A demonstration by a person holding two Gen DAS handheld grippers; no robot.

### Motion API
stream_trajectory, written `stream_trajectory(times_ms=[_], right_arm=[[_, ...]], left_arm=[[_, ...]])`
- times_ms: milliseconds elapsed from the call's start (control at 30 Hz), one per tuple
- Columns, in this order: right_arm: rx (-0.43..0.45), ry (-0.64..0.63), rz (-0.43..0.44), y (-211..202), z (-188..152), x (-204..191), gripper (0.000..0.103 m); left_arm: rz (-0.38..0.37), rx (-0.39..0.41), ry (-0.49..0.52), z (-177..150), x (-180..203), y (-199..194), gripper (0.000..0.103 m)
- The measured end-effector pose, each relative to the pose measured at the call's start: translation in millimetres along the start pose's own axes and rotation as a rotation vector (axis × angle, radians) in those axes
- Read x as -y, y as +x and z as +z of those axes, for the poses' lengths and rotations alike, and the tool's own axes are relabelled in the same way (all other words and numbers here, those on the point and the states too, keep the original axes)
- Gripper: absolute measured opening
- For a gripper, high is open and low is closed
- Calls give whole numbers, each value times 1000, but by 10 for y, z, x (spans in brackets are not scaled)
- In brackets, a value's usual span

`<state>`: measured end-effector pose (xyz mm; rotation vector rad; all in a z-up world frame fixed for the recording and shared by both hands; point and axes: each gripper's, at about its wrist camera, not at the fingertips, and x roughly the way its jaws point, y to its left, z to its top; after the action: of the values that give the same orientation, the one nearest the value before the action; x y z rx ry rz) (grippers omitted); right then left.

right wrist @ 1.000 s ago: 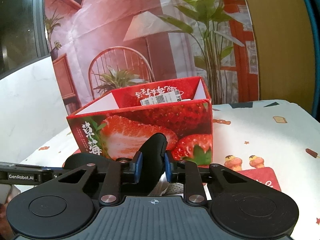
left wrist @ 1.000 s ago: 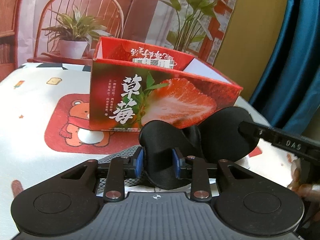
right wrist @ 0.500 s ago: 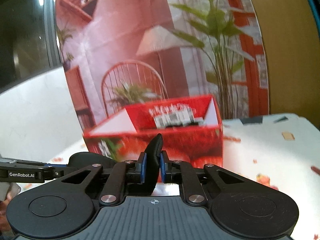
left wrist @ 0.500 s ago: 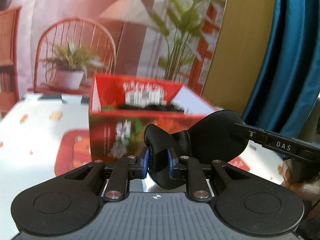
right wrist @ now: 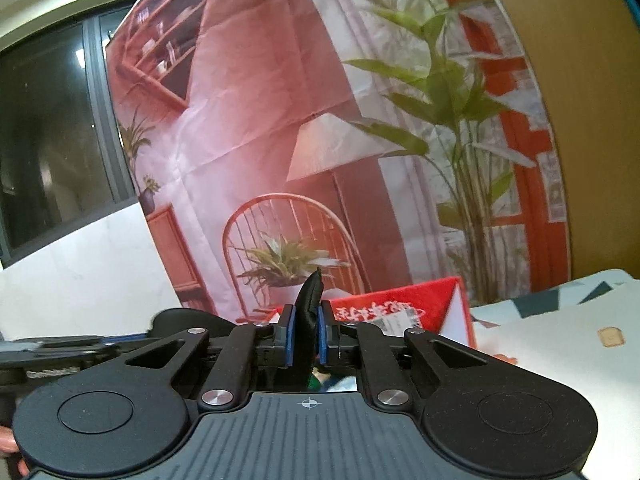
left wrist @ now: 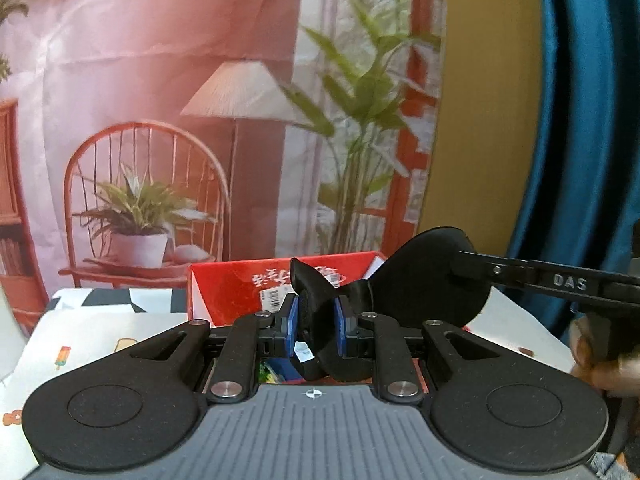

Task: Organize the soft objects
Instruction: 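Lift the eye mask with both tools into the red box and open both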

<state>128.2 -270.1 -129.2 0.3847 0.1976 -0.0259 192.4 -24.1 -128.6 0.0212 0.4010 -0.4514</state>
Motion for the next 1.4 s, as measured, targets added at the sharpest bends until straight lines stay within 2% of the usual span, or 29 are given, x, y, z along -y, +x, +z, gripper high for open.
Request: stream_trajectory(times_ms=[267,567,700,1000,1067,1100,1133,1167,1200,1267,1333,1400], right_arm=[[-120,-30,-42,628,-29,107,9],[-296,57,-91,1094,-403,373,9],[-312,66,-98,1152,-514,423,9],[-320,52,-110,1196,-505,438,9],[-308,8,-143,1177,-497,397,12],[-303,-23,-157,1169,-495,371,17],[-296,-65,-180,1155,-495,334,23],[-288,-93,-200,1146,-489,316,25],[-281,-109,-211,1126,-488,308,28],[-267,-130,-233,1076,-485,293,42],[-247,-149,-244,1017,-490,284,65],[-223,-175,-249,932,-503,255,75]], left_arm=[[20,-128,-58,69,-283,660,20],[32,-273,-46,-194,-281,1079,20],[35,-292,-34,-217,-313,1148,20],[55,-320,-28,-212,-356,1238,21],[59,-317,-21,-187,-368,1223,30],[64,-313,-15,-173,-368,1207,36],[74,-307,-6,-156,-371,1188,54],[85,-297,0,-142,-365,1167,62],[98,-279,7,-127,-360,1129,76],[110,-244,19,-91,-358,1043,91],[120,-226,18,-68,-360,953,96],[114,-211,10,-63,-354,853,99]])
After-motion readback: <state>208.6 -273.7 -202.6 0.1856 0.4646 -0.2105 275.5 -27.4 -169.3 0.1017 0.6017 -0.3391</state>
